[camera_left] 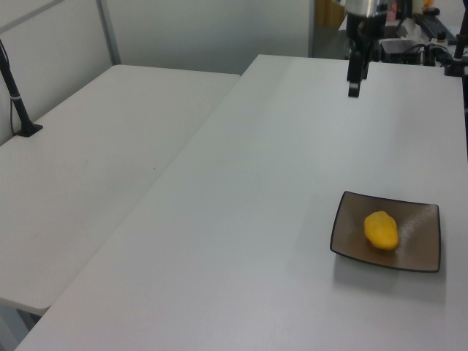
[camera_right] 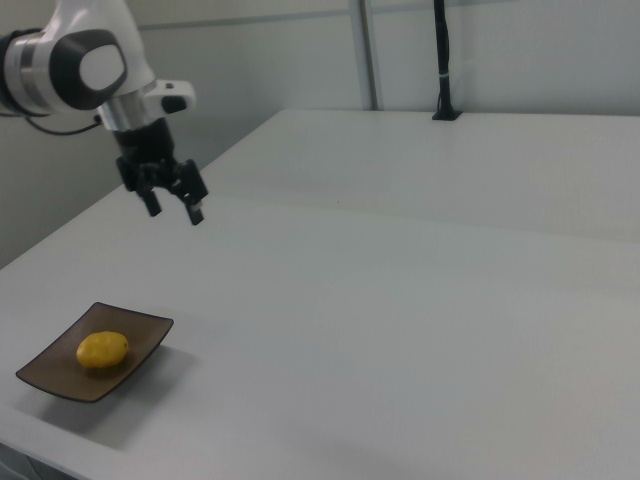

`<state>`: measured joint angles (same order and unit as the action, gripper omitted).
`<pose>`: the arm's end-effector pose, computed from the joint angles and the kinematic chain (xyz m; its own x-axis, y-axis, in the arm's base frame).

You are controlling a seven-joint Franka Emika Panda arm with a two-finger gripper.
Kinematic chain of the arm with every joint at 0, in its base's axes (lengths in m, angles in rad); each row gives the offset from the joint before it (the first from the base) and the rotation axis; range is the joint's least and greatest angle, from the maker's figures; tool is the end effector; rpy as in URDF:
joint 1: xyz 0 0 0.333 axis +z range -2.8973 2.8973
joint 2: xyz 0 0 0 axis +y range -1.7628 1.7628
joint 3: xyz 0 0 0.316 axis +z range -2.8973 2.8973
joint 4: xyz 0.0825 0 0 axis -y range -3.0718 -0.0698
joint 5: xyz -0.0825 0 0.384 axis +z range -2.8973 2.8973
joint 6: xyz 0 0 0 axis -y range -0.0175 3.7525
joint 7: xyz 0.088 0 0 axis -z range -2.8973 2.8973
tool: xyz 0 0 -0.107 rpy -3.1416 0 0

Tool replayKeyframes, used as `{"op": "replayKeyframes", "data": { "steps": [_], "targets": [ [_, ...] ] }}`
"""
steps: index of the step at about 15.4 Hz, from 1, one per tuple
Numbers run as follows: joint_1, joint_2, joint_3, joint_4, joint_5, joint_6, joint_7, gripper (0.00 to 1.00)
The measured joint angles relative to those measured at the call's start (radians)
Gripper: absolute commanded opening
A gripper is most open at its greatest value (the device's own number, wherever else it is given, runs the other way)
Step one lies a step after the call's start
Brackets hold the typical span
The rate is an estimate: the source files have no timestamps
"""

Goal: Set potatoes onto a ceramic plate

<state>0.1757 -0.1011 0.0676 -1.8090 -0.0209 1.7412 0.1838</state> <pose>0.5178 0.1281 0.5808 0.9973 0.0628 0.0375 0.0620 -0.9979 0.0210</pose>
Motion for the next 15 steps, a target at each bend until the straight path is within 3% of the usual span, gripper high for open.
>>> {"op": "replayKeyframes", "data": {
  "steps": [6,15],
  "targets": [
    [-0.040,0.010,-0.087,0.012,0.001,-0.002,-0.019,1.00],
    [-0.069,0.074,-0.125,0.012,0.001,0.017,-0.059,1.00]
  ]
}}
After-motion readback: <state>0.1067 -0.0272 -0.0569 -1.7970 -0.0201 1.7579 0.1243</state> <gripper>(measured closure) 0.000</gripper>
